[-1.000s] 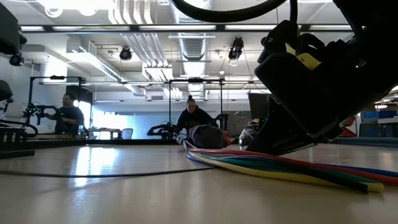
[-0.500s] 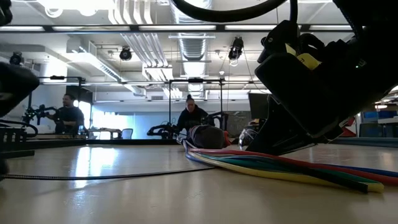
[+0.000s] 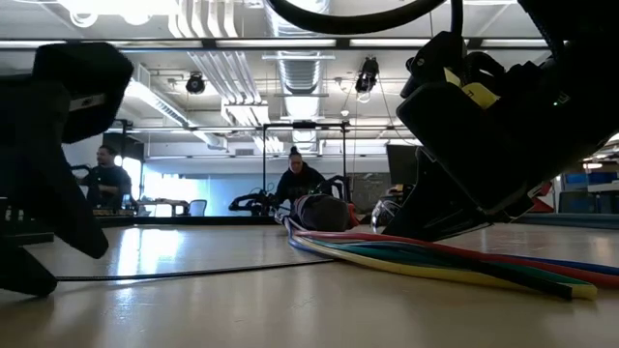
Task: Ziptie cables
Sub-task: Wrap the cable wires together using a black zip tie
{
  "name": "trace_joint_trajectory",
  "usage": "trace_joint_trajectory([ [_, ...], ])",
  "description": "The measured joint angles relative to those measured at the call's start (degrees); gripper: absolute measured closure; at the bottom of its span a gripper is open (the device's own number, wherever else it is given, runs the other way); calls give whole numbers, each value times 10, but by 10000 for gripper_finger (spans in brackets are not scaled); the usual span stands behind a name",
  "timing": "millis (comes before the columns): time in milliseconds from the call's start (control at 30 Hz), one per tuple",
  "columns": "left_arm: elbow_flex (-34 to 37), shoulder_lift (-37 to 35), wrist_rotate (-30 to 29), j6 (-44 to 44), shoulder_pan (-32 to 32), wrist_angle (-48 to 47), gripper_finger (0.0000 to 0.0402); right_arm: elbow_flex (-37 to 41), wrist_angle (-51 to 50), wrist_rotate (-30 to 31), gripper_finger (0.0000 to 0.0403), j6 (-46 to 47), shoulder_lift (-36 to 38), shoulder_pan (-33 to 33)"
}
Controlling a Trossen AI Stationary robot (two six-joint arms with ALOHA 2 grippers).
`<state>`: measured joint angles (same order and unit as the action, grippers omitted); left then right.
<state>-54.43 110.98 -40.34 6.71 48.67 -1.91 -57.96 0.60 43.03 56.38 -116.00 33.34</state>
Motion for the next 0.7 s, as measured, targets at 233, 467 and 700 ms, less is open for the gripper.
trace_joint_trajectory([
  [233,-10,-32,15,-73,-11,-76,293,0,-2,-4,403,0,0,0],
  [467,-94,-77,19,-103,-18,-262,300,0,-2,-6,403,-8,0,-2],
  [700,-97,-69,109,-221,-51,-276,310,0,-1,-9,403,-10,0,-3],
])
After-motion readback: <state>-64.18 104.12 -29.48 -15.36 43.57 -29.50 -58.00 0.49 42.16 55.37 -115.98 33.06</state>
